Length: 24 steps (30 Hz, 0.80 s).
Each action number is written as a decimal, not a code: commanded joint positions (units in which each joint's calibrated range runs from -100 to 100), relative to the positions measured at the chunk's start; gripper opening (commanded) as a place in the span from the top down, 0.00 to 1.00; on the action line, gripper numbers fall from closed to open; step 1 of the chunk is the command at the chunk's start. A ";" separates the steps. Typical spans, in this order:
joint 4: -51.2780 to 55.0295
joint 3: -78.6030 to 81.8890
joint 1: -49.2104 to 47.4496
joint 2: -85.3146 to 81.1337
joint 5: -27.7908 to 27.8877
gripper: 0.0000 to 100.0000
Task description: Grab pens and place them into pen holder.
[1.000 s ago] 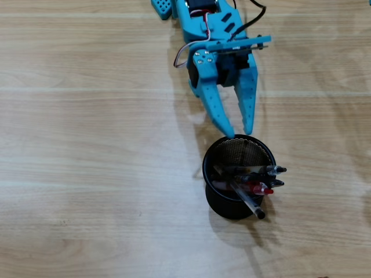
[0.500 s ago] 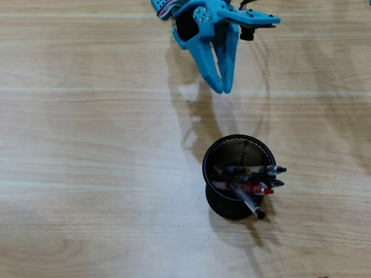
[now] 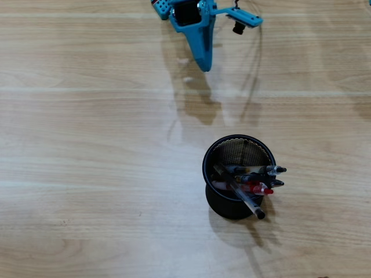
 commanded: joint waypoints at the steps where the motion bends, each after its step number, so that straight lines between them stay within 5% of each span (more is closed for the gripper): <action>1: 0.09 6.98 3.47 -7.83 2.22 0.95; 15: 1.01 35.49 11.79 -37.39 12.85 0.87; 24: 16.95 34.94 12.70 -48.34 15.15 0.93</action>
